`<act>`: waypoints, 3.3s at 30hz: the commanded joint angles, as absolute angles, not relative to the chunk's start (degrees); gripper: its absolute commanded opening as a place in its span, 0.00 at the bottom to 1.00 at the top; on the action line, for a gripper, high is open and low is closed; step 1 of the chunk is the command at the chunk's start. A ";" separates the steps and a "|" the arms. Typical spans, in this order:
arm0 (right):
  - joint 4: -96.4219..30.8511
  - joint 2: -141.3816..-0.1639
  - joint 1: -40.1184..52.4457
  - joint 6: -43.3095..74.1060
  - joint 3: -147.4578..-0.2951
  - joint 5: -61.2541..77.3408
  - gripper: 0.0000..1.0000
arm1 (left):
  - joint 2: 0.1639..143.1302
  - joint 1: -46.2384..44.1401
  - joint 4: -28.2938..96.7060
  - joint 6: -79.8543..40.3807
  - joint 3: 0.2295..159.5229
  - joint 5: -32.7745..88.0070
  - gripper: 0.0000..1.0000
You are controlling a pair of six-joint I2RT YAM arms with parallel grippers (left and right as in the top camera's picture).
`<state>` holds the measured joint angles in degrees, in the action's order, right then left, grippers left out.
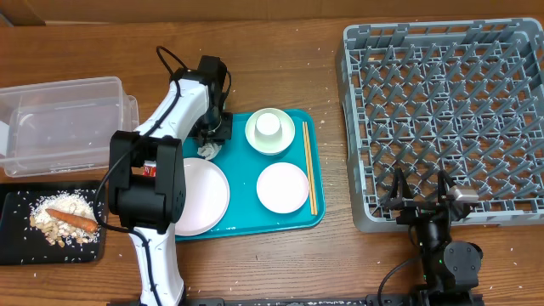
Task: Sort waste into correct bins and load items into the dishwasher
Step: 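Move the left gripper to the crumpled tissue and grasp it, then carry the tissue with the left gripper into the clear plastic bin, then move the left gripper to the red wrapper and grasp it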
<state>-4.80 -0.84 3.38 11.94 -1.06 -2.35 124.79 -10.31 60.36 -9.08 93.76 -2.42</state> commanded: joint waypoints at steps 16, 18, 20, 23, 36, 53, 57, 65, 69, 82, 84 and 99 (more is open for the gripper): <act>-4.62 -0.16 3.25 11.75 -0.47 -2.85 1.00 | 117.75 -0.91 82.70 -20.75 128.11 -11.66 0.06; -4.62 -0.16 3.25 11.75 -0.47 -2.85 1.00 | 117.30 2.39 82.67 -22.41 128.09 -13.13 0.07; -4.62 -0.16 3.25 11.75 -0.47 -2.85 1.00 | 117.34 6.02 82.43 -23.46 127.98 -13.52 0.08; -4.62 -0.16 3.25 11.75 -0.47 -2.85 1.00 | 117.62 11.64 81.19 -23.42 127.33 -13.50 0.10; -4.62 -0.16 3.25 11.75 -0.47 -2.85 1.00 | 117.75 24.10 81.84 -23.35 125.73 6.31 1.00; -4.62 -0.16 3.25 11.75 -0.47 -2.85 1.00 | 117.75 7.53 92.23 -17.37 121.14 2.37 1.00; -4.62 -0.16 3.25 11.75 -0.47 -2.85 1.00 | 117.75 3.73 90.43 -16.08 115.46 -0.80 1.00; -4.62 -0.16 3.25 11.75 -0.47 -2.85 1.00 | 117.75 2.39 79.18 -15.90 105.14 -10.31 0.97; -4.62 -0.16 3.25 11.75 -0.47 -2.85 1.00 | 117.75 2.20 72.79 -10.57 102.24 -8.08 0.97; -4.62 -0.16 3.25 11.75 -0.47 -2.85 1.00 | 117.75 1.50 62.17 -3.70 93.03 -6.35 0.92; -4.62 -0.16 3.25 11.75 -0.47 -2.85 1.00 | 117.75 1.43 61.21 -3.57 91.44 -6.35 0.92; -4.62 -0.16 3.25 11.75 -0.47 -2.85 1.00 | 117.86 0.97 56.58 -0.56 86.26 -4.82 0.90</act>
<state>-4.80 -0.84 3.38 11.94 -1.06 -2.39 117.99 1.45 57.60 -2.35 88.53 -5.61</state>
